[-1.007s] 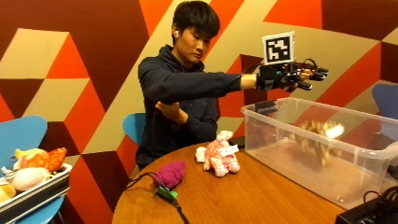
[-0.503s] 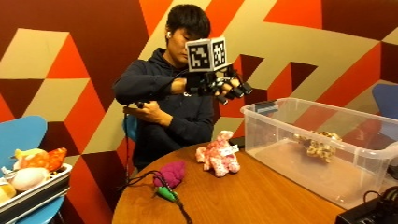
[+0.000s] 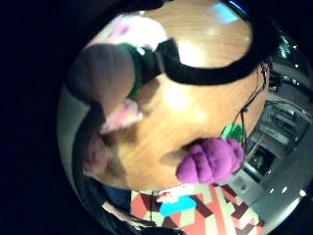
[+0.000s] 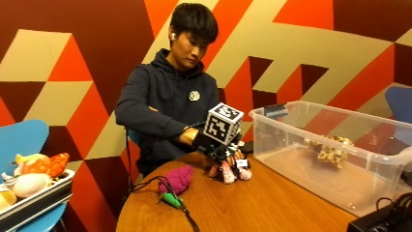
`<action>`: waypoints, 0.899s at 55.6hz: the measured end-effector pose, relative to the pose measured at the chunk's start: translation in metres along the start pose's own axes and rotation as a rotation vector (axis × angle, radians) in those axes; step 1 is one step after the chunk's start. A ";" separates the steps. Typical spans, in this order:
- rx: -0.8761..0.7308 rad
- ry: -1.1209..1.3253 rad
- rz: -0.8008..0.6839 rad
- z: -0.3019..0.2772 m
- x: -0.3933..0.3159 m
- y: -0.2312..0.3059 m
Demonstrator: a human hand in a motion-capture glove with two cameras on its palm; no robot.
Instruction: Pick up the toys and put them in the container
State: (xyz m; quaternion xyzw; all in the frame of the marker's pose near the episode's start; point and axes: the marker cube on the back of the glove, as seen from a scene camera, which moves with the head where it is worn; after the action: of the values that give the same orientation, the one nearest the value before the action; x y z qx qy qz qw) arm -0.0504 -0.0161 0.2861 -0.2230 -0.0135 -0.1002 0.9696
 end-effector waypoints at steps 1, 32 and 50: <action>0.022 -0.010 0.000 0.002 0.000 -0.001; 0.289 -0.088 0.044 -0.088 0.026 -0.009; 0.496 -0.030 0.020 -0.257 0.000 -0.022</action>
State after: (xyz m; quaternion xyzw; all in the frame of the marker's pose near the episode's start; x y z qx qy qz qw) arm -0.0595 -0.1477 0.0641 0.0204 -0.0499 -0.0810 0.9953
